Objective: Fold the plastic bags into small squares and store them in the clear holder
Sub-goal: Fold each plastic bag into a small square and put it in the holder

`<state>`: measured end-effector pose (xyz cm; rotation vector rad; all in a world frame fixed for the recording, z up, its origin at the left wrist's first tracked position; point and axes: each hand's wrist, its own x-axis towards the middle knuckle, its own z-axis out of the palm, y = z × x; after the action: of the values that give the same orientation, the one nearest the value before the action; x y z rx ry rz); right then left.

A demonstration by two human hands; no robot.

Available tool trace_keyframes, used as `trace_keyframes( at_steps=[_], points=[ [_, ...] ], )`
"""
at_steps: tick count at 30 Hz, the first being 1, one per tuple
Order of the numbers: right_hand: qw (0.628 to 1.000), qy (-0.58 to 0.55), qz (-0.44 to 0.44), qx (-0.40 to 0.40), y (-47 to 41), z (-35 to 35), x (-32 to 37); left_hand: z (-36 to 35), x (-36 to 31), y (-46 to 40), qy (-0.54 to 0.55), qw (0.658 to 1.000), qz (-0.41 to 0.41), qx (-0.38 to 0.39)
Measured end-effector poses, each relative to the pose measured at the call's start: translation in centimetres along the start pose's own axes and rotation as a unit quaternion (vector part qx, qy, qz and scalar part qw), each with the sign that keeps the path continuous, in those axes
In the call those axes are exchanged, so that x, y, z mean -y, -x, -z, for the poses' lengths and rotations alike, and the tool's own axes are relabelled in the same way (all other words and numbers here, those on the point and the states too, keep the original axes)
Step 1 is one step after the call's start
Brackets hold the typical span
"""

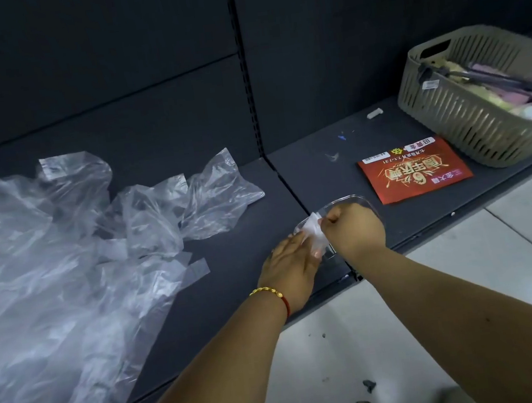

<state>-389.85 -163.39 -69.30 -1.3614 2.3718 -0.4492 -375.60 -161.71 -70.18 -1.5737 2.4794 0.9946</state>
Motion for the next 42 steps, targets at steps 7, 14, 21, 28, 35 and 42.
trace_keyframes(
  at_steps=[7,14,21,28,35,42],
  points=[
    [0.996,0.05,0.061,-0.039,0.5,-1.7,-0.3,-1.4,1.4,0.3,0.057,0.998,-0.003,-0.025],
    [0.992,0.099,0.068,-0.043,0.7,-3.3,-0.4,-3.1,2.5,0.1,0.077,0.997,-0.001,-0.022],
    [0.989,0.13,0.069,-0.03,0.8,-3.1,-0.2,-2.6,2.6,1.1,0.119,0.99,-0.003,-0.071],
    [0.954,-0.021,0.242,-0.178,5.4,-5.4,2.4,-0.5,7.3,2.6,0.154,0.95,0.164,-0.217],
    [0.907,0.197,0.28,0.243,9.1,-11.3,4.8,3.3,12.5,2.9,0.075,0.938,0.234,-0.246],
    [0.879,0.251,0.289,0.285,8.5,-13.0,4.4,6.9,15.2,-0.4,-0.05,0.943,0.289,-0.156]
  ],
)
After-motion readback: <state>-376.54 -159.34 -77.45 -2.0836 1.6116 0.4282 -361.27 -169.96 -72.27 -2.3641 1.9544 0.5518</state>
